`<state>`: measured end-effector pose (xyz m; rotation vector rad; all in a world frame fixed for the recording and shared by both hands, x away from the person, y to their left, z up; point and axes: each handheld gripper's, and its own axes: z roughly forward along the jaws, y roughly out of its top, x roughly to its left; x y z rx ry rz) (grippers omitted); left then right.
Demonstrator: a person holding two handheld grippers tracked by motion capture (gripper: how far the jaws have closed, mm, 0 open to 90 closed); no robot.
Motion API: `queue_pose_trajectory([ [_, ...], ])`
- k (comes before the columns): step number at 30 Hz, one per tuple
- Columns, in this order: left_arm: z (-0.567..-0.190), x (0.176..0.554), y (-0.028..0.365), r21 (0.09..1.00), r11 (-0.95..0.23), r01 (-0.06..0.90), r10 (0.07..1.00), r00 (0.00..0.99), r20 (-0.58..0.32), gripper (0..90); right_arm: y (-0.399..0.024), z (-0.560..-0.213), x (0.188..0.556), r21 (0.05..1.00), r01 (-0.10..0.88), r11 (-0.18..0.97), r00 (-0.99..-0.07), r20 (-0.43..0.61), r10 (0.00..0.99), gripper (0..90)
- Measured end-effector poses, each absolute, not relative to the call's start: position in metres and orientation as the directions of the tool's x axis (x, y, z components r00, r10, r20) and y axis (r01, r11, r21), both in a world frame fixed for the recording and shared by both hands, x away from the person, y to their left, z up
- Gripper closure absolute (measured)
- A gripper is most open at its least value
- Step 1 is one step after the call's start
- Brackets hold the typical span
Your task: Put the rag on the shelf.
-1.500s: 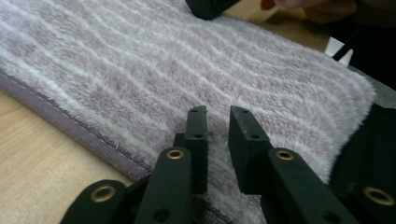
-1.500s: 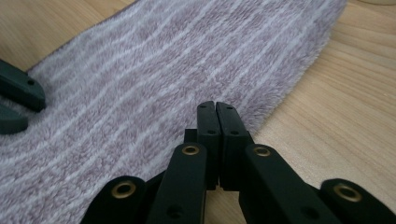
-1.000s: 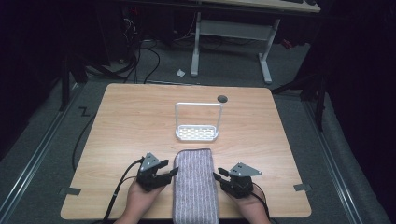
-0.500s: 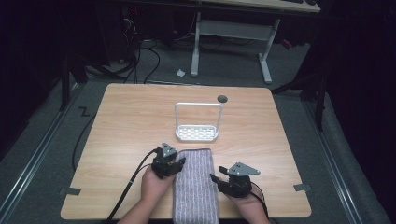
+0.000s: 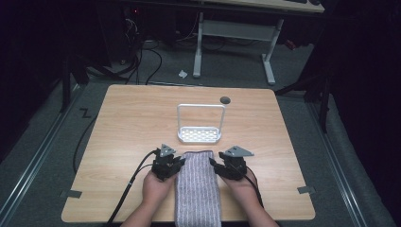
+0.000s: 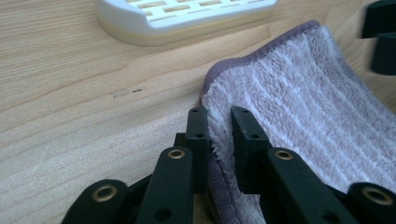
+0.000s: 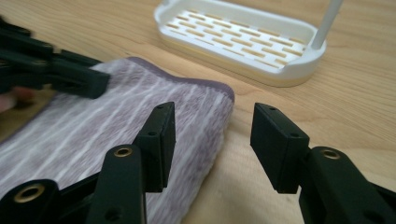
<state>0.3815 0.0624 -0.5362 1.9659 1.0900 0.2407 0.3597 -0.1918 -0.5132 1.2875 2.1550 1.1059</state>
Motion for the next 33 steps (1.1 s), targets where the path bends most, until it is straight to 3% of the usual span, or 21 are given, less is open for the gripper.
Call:
queue_pose_trajectory([
  [4,-0.536,0.382,0.063,0.754,-0.249,0.608,0.766,0.6,-0.23,77.9,-0.183,-0.523,0.374,0.759,0.59,0.276,-0.486,0.061,0.872,53.9],
  [16,-0.537,0.384,0.066,0.747,-0.225,0.625,0.755,0.597,-0.272,78.1,-0.175,-0.532,0.376,0.737,0.612,0.287,-0.52,0.101,0.848,82.3],
  [21,-0.536,0.381,0.066,0.761,-0.235,0.605,0.746,0.614,-0.258,78.8,-0.176,-0.523,0.365,0.784,0.559,0.269,-0.531,0.09,0.843,83.5],
  [25,-0.531,0.372,0.069,0.794,-0.174,0.582,0.745,0.605,-0.281,79.0,-0.177,-0.515,0.351,0.818,0.512,0.261,-0.537,0.067,0.841,83.5],
  [33,-0.512,0.35,0.067,0.878,-0.16,0.452,0.742,0.641,-0.195,79.4,-0.178,-0.5,0.327,0.881,0.41,0.234,-0.551,0.035,0.833,83.8],
])
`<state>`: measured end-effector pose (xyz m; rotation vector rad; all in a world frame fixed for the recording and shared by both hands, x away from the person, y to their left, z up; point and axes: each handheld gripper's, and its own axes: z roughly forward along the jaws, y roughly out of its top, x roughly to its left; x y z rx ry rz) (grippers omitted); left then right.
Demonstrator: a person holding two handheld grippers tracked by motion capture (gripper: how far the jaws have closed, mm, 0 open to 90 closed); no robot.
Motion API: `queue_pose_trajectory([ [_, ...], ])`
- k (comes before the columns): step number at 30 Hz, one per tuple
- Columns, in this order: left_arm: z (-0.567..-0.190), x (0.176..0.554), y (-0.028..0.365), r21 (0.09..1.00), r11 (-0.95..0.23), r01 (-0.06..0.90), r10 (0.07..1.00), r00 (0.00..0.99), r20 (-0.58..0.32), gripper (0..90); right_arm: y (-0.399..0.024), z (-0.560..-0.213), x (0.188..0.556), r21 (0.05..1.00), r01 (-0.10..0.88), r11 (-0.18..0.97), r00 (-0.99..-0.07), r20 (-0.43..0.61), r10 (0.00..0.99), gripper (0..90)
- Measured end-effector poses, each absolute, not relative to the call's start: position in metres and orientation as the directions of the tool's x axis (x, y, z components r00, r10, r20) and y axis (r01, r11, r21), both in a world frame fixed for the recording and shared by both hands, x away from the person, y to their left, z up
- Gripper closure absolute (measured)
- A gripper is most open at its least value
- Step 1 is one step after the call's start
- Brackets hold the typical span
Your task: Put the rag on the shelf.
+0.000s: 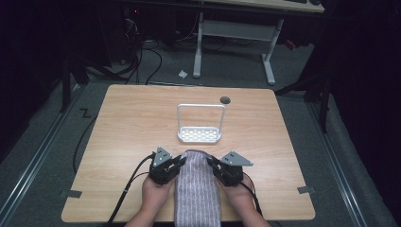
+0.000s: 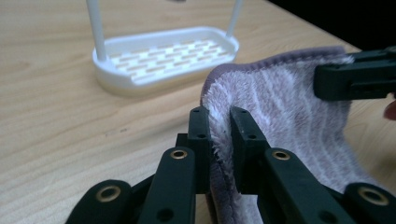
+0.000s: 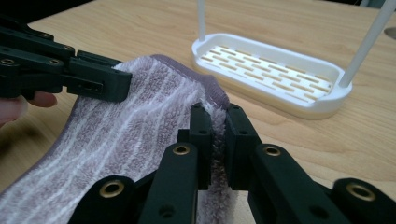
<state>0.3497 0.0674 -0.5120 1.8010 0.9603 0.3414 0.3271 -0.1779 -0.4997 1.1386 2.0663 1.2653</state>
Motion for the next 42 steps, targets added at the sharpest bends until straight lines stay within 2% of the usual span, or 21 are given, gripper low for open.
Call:
queue_pose_trajectory([
  [4,-0.503,0.346,0.068,0.893,-0.131,0.43,0.74,0.642,-0.2,79.4,-0.177,-0.495,0.322,0.905,0.354,0.237,-0.553,-0.002,0.833,83.4],
  [7,-0.498,0.348,0.069,0.898,-0.116,0.424,0.731,0.648,-0.212,79.8,-0.176,-0.493,0.323,0.913,0.348,0.213,-0.545,0.013,0.838,83.7],
  [16,-0.475,0.359,0.07,0.925,-0.102,0.367,0.73,0.659,-0.181,79.9,-0.172,-0.473,0.332,0.939,0.272,0.209,-0.53,-0.035,0.847,84.0],
  [28,-0.447,0.361,0.068,0.953,-0.055,0.299,0.738,0.655,-0.163,80.0,-0.171,-0.447,0.338,0.967,0.203,0.154,-0.504,-0.031,0.863,84.0],
  [31,-0.433,0.356,0.067,0.967,-0.064,0.246,0.743,0.658,-0.118,79.9,-0.173,-0.438,0.335,0.976,0.173,0.135,-0.498,-0.032,0.867,84.0],
  [42,-0.401,0.343,0.068,0.988,-0.037,0.15,0.731,0.678,-0.075,80.0,-0.176,-0.403,0.323,0.989,0.095,0.116,-0.502,-0.053,0.863,84.0],
])
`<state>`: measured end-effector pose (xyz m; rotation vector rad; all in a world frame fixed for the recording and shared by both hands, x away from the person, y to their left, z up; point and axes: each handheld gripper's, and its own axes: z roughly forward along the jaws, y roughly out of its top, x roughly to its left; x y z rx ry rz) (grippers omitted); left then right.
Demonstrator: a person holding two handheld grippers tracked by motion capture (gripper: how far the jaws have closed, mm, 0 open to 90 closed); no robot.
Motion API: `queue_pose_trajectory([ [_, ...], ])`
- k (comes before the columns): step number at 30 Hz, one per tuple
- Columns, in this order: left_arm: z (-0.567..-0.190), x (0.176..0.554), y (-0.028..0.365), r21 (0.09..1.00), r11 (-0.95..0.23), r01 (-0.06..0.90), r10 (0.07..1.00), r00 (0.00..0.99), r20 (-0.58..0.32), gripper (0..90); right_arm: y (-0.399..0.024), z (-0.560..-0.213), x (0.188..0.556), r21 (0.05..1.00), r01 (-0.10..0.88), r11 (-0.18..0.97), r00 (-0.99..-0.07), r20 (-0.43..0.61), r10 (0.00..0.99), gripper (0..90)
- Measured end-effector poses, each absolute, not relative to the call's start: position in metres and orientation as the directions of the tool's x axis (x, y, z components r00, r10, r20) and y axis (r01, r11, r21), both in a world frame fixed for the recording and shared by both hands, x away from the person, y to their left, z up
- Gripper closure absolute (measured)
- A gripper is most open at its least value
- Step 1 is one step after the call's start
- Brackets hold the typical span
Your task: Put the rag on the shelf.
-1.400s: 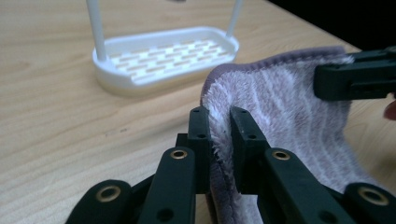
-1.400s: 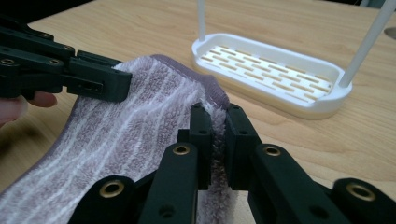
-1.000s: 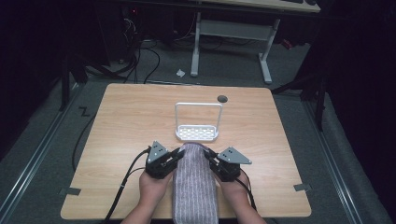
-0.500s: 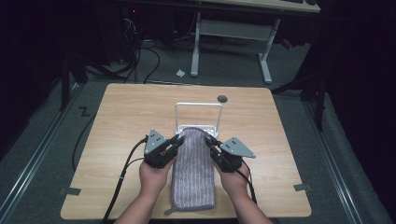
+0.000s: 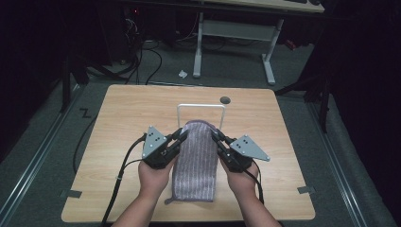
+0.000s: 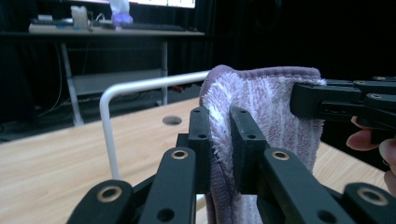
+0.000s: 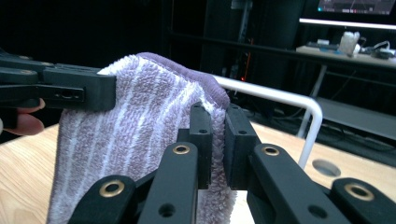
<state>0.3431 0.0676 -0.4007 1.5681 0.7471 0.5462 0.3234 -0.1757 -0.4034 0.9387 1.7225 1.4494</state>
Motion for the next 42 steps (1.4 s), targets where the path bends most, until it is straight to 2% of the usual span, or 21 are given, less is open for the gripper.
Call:
queue_pose_trajectory([
  [13,-0.364,0.342,0.066,0.998,-0.038,0.056,0.726,0.687,-0.011,80.4,-0.177,-0.362,0.322,0.996,0.004,0.094,-0.496,-0.08,0.864,84.0],
  [20,-0.343,0.355,0.066,0.998,-0.061,0.012,0.733,0.679,0.037,80.4,-0.179,-0.343,0.329,0.996,-0.02,0.091,-0.489,-0.089,0.868,84.0],
  [24,-0.337,0.364,0.065,0.998,-0.056,0.026,0.722,0.691,0.022,80.4,-0.182,-0.337,0.339,0.996,-0.017,0.092,-0.478,-0.089,0.874,84.2],
  [26,-0.333,0.372,0.064,0.996,-0.086,0.002,0.732,0.679,0.062,80.4,-0.185,-0.334,0.346,0.996,-0.011,0.087,-0.467,-0.082,0.881,84.3],
  [35,-0.331,0.4,0.056,0.989,-0.145,-0.012,0.741,0.662,0.116,80.5,-0.196,-0.324,0.377,0.998,0.0,0.07,-0.418,-0.064,0.906,84.9],
  [42,-0.323,0.43,0.056,0.99,-0.139,-0.005,0.752,0.65,0.109,80.4,-0.194,-0.318,0.402,0.998,-0.007,0.064,-0.409,-0.061,0.911,84.8],
])
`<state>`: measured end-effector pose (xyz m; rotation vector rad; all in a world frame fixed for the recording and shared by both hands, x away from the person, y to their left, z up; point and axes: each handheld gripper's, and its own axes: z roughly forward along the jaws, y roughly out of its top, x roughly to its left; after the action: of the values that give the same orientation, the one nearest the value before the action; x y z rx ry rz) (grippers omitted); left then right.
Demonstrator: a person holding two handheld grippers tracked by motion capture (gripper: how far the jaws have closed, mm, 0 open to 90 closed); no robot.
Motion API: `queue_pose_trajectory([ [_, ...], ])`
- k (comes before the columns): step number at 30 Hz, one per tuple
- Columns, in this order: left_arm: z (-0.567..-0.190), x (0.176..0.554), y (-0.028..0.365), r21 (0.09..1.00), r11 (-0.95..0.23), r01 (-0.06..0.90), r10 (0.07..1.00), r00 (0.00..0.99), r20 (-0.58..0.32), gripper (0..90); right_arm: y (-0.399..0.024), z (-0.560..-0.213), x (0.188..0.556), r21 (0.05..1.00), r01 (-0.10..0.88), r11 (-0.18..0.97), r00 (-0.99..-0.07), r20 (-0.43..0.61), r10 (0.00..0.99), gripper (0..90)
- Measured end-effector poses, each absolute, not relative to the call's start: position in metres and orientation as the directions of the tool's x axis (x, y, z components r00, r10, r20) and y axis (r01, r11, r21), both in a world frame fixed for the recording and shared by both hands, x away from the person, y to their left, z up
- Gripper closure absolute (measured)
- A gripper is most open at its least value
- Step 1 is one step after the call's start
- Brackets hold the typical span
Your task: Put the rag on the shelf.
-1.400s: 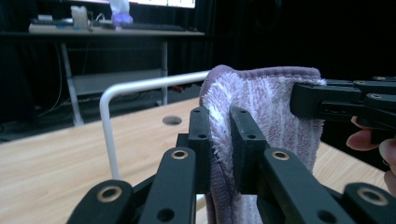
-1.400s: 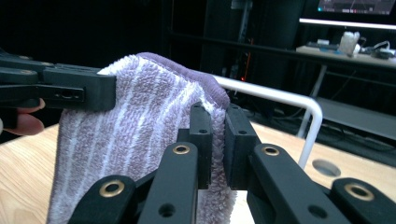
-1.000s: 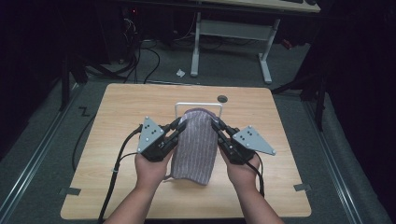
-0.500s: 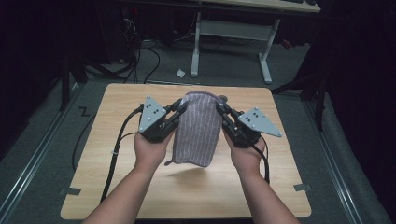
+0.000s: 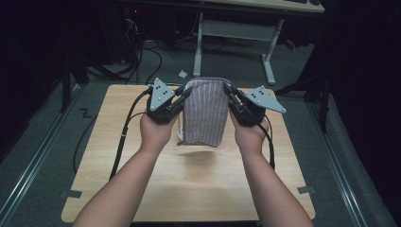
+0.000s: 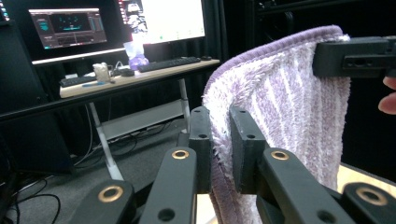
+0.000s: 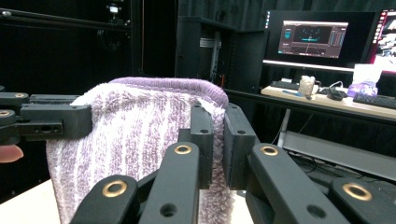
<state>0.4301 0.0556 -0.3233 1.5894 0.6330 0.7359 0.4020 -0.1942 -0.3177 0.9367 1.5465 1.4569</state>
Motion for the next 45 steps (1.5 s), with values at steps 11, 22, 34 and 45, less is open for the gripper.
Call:
queue_pose_trajectory([
  [11,-0.32,0.477,0.054,0.992,-0.127,0.022,0.781,0.619,0.086,80.4,-0.19,-0.314,0.456,0.998,0.019,0.058,-0.395,-0.046,0.918,84.7],
  [22,-0.325,0.51,0.052,0.989,-0.138,0.059,0.801,0.594,0.076,80.0,-0.186,-0.315,0.492,0.994,0.057,0.098,-0.391,-0.068,0.918,84.5],
  [34,-0.352,0.543,0.049,0.957,-0.152,0.248,0.812,0.583,-0.022,78.4,-0.181,-0.337,0.527,0.963,0.186,0.196,-0.379,-0.113,0.919,84.0],
  [45,-0.365,0.549,0.042,0.926,-0.157,0.342,0.791,0.605,-0.089,50.0,-0.179,-0.354,0.533,0.956,0.254,0.148,-0.371,-0.045,0.927,55.9],
])
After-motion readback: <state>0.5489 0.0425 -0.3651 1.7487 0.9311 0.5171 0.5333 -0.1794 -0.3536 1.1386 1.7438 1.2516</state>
